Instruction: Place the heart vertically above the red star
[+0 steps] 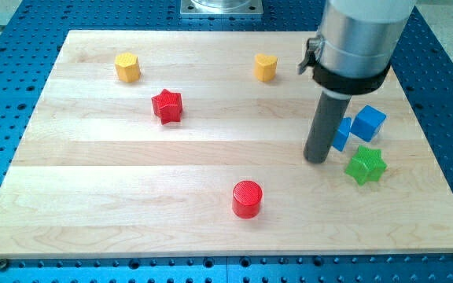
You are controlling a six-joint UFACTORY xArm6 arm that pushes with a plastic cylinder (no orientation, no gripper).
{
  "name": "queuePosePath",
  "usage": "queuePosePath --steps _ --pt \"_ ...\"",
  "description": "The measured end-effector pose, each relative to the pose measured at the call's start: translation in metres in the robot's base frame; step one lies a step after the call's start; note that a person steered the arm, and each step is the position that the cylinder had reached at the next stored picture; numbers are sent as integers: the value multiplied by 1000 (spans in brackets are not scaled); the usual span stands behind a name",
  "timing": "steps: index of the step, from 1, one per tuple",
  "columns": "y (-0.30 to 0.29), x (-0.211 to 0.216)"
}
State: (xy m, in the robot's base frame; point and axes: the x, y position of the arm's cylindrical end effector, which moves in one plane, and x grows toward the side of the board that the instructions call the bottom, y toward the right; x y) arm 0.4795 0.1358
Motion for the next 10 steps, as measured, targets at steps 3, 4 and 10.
queuePosePath --steps 3,4,10 --pt "-64 -46" --pt "-54 -102" --pt "-201 -188"
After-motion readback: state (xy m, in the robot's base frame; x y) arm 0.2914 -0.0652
